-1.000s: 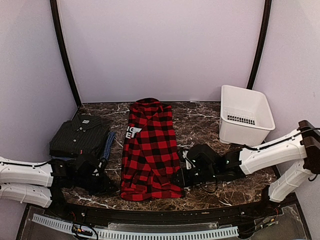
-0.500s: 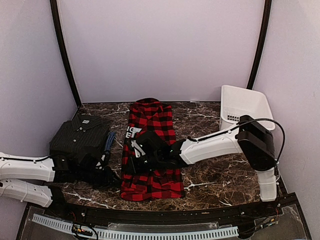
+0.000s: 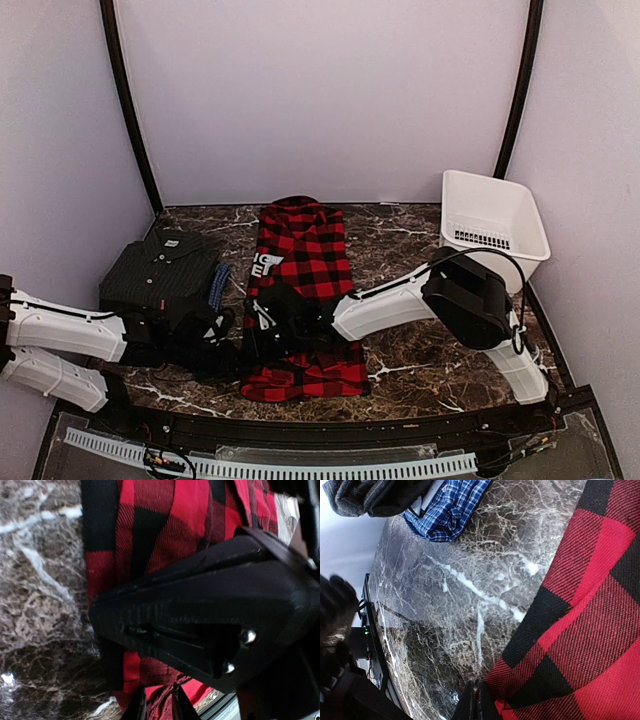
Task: Fold and stack the long sleeve shirts
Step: Smooth out the rectangle-folded shirt at the center of the board.
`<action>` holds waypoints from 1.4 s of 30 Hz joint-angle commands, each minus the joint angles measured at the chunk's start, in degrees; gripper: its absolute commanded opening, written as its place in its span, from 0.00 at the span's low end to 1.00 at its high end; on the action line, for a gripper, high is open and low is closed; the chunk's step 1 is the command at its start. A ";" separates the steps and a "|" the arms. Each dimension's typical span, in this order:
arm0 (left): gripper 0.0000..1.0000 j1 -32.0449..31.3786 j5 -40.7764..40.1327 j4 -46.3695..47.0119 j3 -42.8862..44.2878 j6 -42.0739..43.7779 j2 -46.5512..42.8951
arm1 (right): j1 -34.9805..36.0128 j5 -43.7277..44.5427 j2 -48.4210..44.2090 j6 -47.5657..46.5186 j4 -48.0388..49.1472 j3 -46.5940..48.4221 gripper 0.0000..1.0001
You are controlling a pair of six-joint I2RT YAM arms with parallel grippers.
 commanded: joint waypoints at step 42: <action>0.32 6.04 2.38 -10.47 1.26 2.96 -7.93 | -1.92 9.54 -32.59 -3.31 -6.22 -23.99 0.20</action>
